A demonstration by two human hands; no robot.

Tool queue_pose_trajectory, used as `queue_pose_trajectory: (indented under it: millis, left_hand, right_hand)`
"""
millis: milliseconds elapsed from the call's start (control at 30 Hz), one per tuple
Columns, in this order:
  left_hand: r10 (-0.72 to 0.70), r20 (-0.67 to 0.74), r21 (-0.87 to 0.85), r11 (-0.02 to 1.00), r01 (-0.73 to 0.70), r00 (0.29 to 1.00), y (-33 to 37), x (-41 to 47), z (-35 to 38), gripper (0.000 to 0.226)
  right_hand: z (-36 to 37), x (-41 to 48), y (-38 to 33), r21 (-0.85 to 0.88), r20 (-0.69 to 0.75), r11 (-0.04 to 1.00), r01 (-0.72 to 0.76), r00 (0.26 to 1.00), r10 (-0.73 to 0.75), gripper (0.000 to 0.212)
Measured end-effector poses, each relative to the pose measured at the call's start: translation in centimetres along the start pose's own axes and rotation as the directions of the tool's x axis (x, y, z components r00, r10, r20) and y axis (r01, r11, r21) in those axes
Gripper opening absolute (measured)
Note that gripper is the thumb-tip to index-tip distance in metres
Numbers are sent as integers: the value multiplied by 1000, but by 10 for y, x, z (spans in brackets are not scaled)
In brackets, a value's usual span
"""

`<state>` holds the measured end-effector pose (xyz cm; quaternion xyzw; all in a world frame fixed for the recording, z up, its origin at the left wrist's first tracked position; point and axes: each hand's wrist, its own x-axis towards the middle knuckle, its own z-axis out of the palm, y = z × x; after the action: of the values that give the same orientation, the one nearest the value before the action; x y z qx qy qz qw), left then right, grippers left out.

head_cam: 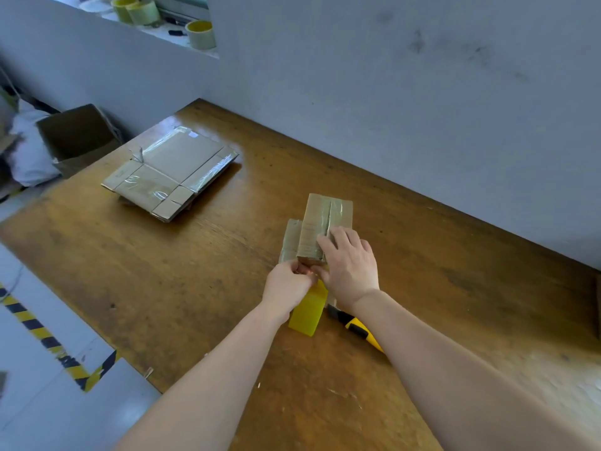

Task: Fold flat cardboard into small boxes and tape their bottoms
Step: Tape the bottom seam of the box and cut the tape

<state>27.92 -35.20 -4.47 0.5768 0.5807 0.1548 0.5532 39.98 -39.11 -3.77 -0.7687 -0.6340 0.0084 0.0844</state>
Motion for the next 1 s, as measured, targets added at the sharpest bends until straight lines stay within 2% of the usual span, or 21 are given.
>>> queue_pose_trajectory:
  millis: [133,200,300,367,467,533,600,667,733,800,900,933,967,1000]
  left_hand:
    - [-14,25,14,1000,14,1000,3,4,0,13]
    - [-29,58,49,998,26,998,2,4,-1,11]
    - [-30,94,278,960,3,995,-5,-3,0,5]
    - [41,96,412,908,-77,995,-8,-8,-1,5]
    - [254,160,553,777,-300,954,-9,-18,-3,6]
    - [391,217,639,636,-433,895,-12,-24,-2,11]
    - [456,304,705,483,-519,837,-21,-31,3,16]
    - [438,397,721,395,-569,807,-35,-38,9,16]
    - [383,441,698,421,-578,812,-50,-42,12,28]
    - [305,440,679,503,-535,845,-62,-42,12,56]
    - [167,450,696,549,-462,877,-57,-41,7,99]
    - [148,440,695,568,-441,886,-54,-40,6,102]
    - [170,399,695,584,-419,901,-51,-39,5,96]
    - [241,319,688,607,-399,917,-50,-37,3,80]
  right_hand:
    - [6,2,1,-75,3,997,4,1000,-4,48]
    - [6,2,0,-104,-7,994,20,1000,-21,47]
    - [1,4,0,-90,15,994,63,998,-61,47]
    - [0,4,2,-52,37,997,62,998,-60,48]
    - [-4,3,3,-21,64,999,47,997,-46,51]
    - [-6,1,3,-5,73,999,40,997,-40,53]
    - [-7,-2,4,2,85,999,39,996,-39,56]
    - [-8,-5,7,21,87,999,36,995,-38,59]
    - [-9,-7,8,47,96,998,34,995,-38,62]
    - [-8,-8,9,69,102,997,33,994,-40,63]
    - [-6,-8,10,86,102,996,36,994,-45,64]
    - [-5,-8,10,90,98,995,34,994,-43,65]
    - [-5,-7,11,99,94,995,29,995,-38,66]
    - [-5,-7,12,116,92,993,21,995,-31,67]
